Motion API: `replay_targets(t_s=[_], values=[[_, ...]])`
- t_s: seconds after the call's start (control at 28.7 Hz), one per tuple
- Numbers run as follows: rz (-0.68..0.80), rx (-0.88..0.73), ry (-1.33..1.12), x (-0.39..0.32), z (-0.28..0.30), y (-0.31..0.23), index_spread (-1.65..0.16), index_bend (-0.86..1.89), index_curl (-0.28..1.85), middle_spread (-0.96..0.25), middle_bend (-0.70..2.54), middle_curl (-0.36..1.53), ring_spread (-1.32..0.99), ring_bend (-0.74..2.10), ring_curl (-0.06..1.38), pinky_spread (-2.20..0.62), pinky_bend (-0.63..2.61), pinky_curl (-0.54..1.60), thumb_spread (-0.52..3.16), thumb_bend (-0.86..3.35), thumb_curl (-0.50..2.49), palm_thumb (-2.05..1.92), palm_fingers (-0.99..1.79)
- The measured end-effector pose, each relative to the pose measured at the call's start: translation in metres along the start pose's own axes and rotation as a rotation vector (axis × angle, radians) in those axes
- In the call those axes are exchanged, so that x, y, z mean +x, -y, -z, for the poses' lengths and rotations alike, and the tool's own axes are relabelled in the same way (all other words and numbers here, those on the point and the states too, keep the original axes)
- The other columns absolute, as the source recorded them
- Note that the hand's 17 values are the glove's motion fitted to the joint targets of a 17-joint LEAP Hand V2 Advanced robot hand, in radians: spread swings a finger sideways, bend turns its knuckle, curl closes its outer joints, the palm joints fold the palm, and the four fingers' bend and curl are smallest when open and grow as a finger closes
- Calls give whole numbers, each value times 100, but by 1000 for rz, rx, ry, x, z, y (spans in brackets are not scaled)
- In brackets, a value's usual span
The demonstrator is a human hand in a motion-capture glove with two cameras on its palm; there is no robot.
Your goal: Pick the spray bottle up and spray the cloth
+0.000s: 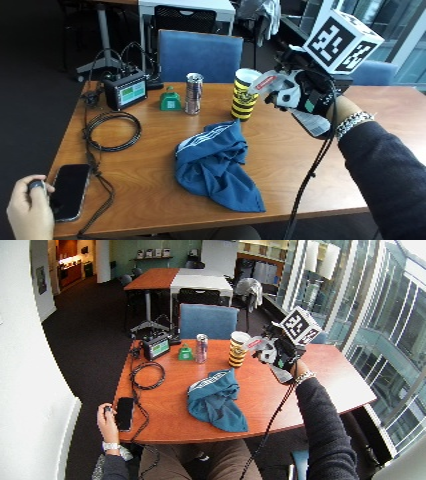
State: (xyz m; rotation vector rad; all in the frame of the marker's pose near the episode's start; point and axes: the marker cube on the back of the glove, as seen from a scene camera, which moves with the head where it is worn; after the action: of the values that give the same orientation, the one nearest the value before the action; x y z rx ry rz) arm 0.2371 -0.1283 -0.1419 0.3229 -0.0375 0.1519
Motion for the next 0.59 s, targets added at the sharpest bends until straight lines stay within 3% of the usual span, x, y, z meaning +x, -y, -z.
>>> replay_targets(t_s=[0.59], values=[[116,-385,-480,-44,-56,2,-31,20,54,-23,51,50,-22,63,44,-30,45,38,39,-4,74,91,137]])
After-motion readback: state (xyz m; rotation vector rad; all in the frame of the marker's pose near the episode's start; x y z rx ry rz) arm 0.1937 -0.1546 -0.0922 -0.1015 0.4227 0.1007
